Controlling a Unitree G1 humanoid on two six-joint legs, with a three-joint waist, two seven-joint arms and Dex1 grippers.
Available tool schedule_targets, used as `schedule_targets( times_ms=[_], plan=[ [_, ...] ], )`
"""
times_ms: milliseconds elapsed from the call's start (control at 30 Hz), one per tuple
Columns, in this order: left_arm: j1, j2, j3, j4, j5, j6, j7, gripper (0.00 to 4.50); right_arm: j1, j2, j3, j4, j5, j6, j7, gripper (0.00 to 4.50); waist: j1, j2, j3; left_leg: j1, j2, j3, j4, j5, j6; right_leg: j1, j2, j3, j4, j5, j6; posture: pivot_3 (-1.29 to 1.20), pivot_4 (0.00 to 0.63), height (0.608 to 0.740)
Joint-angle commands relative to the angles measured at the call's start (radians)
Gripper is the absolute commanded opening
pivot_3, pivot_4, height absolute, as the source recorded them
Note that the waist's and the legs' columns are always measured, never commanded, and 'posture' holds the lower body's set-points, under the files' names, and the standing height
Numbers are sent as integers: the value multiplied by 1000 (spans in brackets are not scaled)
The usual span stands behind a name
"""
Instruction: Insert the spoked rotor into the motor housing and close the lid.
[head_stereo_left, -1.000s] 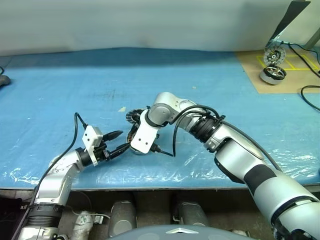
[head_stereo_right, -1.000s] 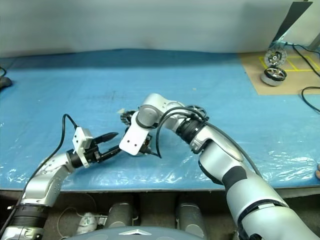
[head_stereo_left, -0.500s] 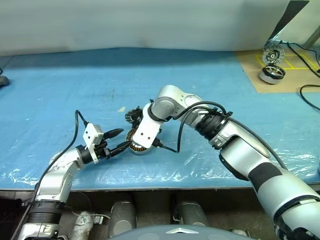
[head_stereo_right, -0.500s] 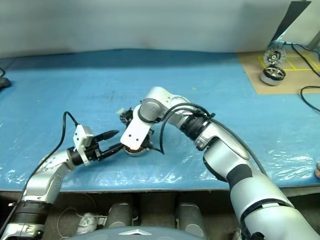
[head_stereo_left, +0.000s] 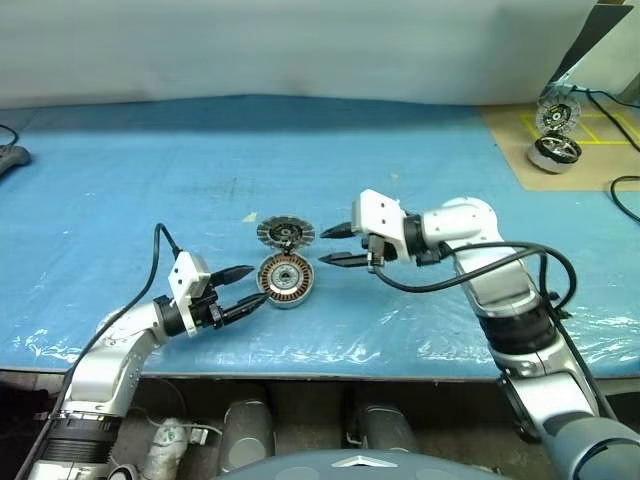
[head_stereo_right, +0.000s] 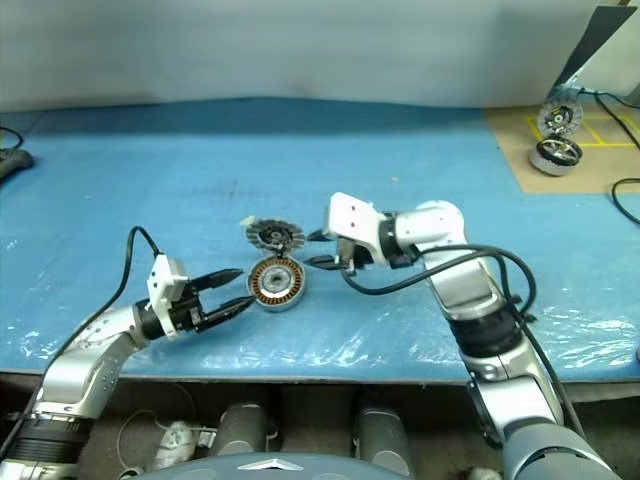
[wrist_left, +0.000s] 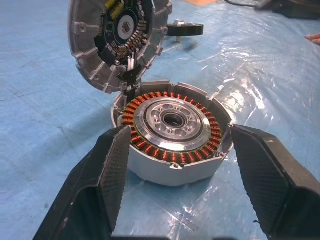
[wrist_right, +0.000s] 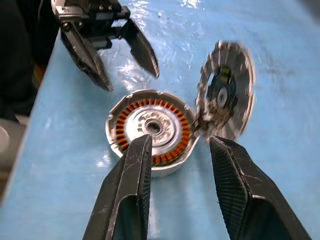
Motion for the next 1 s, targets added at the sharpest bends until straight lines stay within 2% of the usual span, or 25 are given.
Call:
schedule_targets(
  times_ms=[33,100,167,300,433,667,1000],
  plan=[
    [-7,25,29,-54,-56,57,-12,3395,63,39,-104,-75,188,167,-35,1295,-1,0,0,0,0,0,0,0,0,0,0,0,0,0,0,0,150,740],
    [14,46,24,-71,-54,64,-29,3395,104,50,-92,-80,251,204,-38,609,-2,0,0,0,0,0,0,0,0,-1,0,0,0,0,0,0,150,740],
    [42,70,24,-86,-51,66,-53,3395,144,26,8,-77,234,160,-42,29,-3,1,0,0,0,0,-1,0,0,-1,0,0,-1,0,0,0,150,740],
    [50,89,31,-89,-43,58,-55,3395,128,68,49,-22,290,162,-74,29,-3,3,1,-1,-1,0,-5,0,0,-1,0,0,-4,0,0,0,150,740],
    [43,95,45,-91,-42,58,-44,3395,91,92,191,111,216,69,-112,29,-3,2,1,0,-1,0,-4,0,0,0,0,0,-4,0,0,0,150,740],
    [79,100,52,-129,-48,66,-31,3395,63,159,308,272,179,1,-153,29,-6,3,1,-2,-1,0,-5,1,-3,0,0,-1,-6,0,0,0,150,740],
    [58,90,33,-122,-48,73,-28,3395,63,249,269,418,177,-47,-259,29,-10,2,1,5,-1,0,-5,0,-1,5,0,0,-5,0,0,0,150,740]
  ],
)
